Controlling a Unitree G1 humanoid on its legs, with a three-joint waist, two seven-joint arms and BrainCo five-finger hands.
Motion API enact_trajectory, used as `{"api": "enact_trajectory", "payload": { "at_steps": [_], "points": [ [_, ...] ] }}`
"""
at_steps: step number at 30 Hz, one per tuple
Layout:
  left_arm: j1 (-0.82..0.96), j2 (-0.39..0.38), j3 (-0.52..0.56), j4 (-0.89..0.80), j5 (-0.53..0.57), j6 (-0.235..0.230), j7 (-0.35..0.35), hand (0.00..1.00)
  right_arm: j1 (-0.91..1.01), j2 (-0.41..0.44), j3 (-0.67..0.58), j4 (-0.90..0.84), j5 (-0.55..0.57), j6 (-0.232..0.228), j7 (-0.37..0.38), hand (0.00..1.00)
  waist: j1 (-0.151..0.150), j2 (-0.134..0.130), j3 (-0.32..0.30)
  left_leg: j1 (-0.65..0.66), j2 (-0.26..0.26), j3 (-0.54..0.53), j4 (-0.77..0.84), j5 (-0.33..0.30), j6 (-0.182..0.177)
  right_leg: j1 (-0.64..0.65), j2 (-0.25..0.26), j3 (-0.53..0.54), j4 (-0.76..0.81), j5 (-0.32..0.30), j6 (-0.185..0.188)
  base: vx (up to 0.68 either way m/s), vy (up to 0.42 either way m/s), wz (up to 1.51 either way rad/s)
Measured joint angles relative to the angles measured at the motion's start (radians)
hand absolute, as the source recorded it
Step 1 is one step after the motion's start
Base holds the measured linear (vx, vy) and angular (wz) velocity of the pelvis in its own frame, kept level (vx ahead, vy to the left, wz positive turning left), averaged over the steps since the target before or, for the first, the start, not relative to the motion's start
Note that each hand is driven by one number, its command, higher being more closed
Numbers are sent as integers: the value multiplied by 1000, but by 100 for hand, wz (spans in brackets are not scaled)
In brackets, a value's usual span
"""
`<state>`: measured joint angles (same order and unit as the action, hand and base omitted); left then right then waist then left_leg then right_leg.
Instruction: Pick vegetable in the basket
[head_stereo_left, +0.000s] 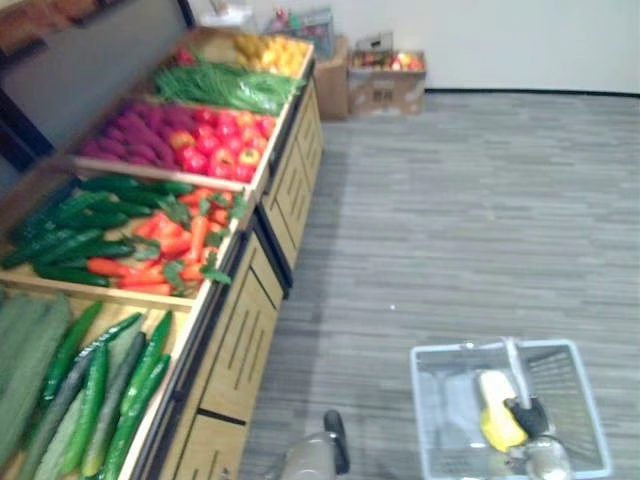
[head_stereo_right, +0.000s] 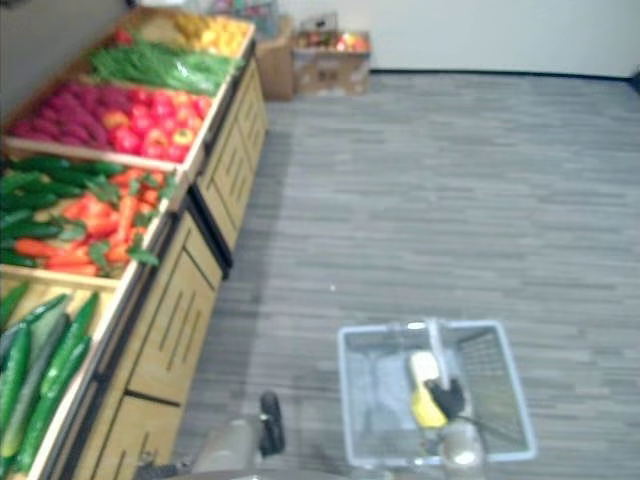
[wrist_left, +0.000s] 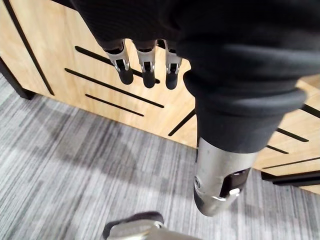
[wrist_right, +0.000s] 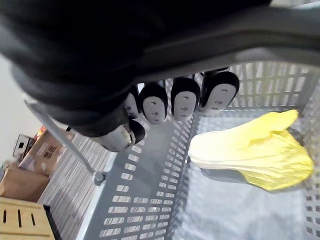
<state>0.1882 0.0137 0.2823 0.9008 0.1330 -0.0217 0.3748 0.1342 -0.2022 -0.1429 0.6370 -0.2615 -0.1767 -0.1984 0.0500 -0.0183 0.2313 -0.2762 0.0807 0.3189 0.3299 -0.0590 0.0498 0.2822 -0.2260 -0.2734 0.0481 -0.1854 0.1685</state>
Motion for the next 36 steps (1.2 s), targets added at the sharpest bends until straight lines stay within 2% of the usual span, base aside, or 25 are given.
{"api": "enact_trajectory", "payload": {
  "at_steps": [2,4,5,6,7,8,9,10,12,15,17,18,19,20,21,22,23,24,25,27,30,32,33,35,36],
  "points": [
    [4,-1,19,18,3,4,5,0,5,2,22,6,-8,3,7,100,12,-11,-4,49,-32,25,-2,-33,25,0,-42,57,63,27,22,362,211,-5],
    [16,-1,20,33,13,12,16,0,3,11,42,6,-13,1,7,100,18,-22,2,129,-63,30,-54,-67,16,-43,-78,114,238,51,36,369,218,-12],
    [23,3,17,44,30,19,17,0,1,28,45,7,-13,0,5,100,17,-18,0,186,-73,36,-85,-85,13,-125,-99,157,446,100,25,242,140,-12],
    [28,5,11,44,36,24,17,0,-2,36,48,7,-13,-1,4,100,17,-18,0,215,-75,41,-99,-92,14,-168,-107,173,541,143,14,352,177,-23],
    [44,19,-18,44,44,29,17,0,-14,49,55,7,-12,-7,-5,100,13,-23,3,281,-82,42,-130,-113,22,-268,-122,193,776,204,-16,301,108,-6],
    [50,34,-46,46,46,35,17,0,-25,51,54,5,-12,-19,-14,100,1,-32,5,336,-88,23,-150,-126,27,-341,-113,184,948,165,-61,371,123,11],
    [51,39,-53,46,47,34,17,0,-23,51,50,4,-11,-26,-19,100,-5,-30,6,363,-88,11,-162,-132,26,-370,-99,174,997,144,-93,340,67,46],
    [52,40,-53,46,47,34,19,0,-18,51,48,-5,-11,-40,-33,100,-18,-29,7,415,-86,-11,-193,-138,27,-420,-71,141,1030,102,-107,355,44,54],
    [49,42,-51,45,47,34,19,0,-12,52,48,-44,-11,-55,-40,100,-26,-31,9,473,-84,-30,-213,-139,22,-481,-65,76,968,49,-106,354,10,55],
    [28,40,-51,38,44,34,17,0,-17,62,32,-40,-10,-52,-40,100,-33,-25,9,524,-66,-73,-225,-149,15,-523,-22,54,616,47,-98,401,-66,70],
    [15,30,-52,16,37,32,12,0,-32,69,23,-35,-5,-42,-40,100,-42,-12,13,544,-36,-106,-223,-172,-27,-518,37,123,343,79,-62,476,-192,66],
    [16,29,-51,15,37,32,11,0,-38,70,23,-33,-5,-39,-39,100,-42,-13,12,559,-27,-117,-223,-188,-55,-511,53,153,214,132,-56,436,-228,38],
    [17,31,-50,15,37,31,11,0,-37,70,23,-33,-5,-38,-40,100,-42,-16,11,570,-26,-120,-223,-199,-73,-501,54,158,168,166,-59,433,-273,42],
    [25,37,-49,12,37,31,11,0,-28,73,21,-33,-4,-34,-41,100,-42,-38,1,594,-32,-143,-223,-226,-115,-483,48,156,131,240,-79,461,-327,49],
    [23,42,-47,26,37,32,9,0,-18,70,4,-28,-3,-32,-41,100,-42,-31,-1,625,-23,-167,-220,-261,-140,-480,47,154,180,298,-75,518,-385,46],
    [21,25,-48,26,35,33,6,0,-22,65,-12,-23,-2,-25,-42,100,-43,-7,-4,628,11,-168,-218,-267,-148,-484,70,133,203,282,-92,428,-335,34],
    [22,-5,-48,26,36,23,5,0,-25,55,-34,-22,-1,-21,-44,100,-43,44,-26,619,61,-169,-211,-268,-159,-481,111,101,199,249,-108,393,-305,17],
    [17,-19,-42,27,37,19,5,0,-32,49,-36,-19,-2,-19,-41,100,-45,72,-30,604,102,-170,-188,-261,-167,-470,143,76,188,229,-125,383,-317,22],
    [11,-19,-41,36,37,18,5,0,-32,48,-35,-9,-2,-18,-37,100,-49,77,-31,593,124,-175,-174,-243,-179,-461,157,55,183,221,-137,373,-311,24],
    [6,-17,-32,38,36,18,9,0,-23,48,-37,7,4,-18,-36,100,-52,71,-31,577,146,-209,-161,-185,-185,-431,165,16,174,202,-155,317,-304,43],
    [3,-20,-18,41,26,19,12,0,-12,41,-46,8,7,-18,-39,100,-58,69,-32,545,154,-234,-147,-132,-192,-399,157,-31,137,196,-159,145,-167,56],
    [3,-19,-18,46,25,21,14,0,-2,39,-49,8,29,-18,-42,100,-74,67,-33,518,155,-240,-138,-95,-202,-366,138,-84,102,197,-159,52,-68,79],
    [3,-19,-17,45,25,23,15,0,6,37,-59,8,33,-18,-43,100,-73,62,-34,502,155,-209,-129,-74,-214,-347,124,-111,83,198,-157,25,-34,76],
    [4,-17,-19,45,25,25,16,0,20,37,-78,10,34,-18,-42,100,-74,52,-37,481,159,-92,-117,-38,-210,-313,94,-162,55,201,-152,-17,-14,91],
    [3,-11,-20,44,25,26,16,0,31,36,-90,10,34,-18,-44,100,-77,45,-42,471,165,46,-117,-15,-195,-295,67,-205,33,205,-147,-43,7,111]
  ]
}}
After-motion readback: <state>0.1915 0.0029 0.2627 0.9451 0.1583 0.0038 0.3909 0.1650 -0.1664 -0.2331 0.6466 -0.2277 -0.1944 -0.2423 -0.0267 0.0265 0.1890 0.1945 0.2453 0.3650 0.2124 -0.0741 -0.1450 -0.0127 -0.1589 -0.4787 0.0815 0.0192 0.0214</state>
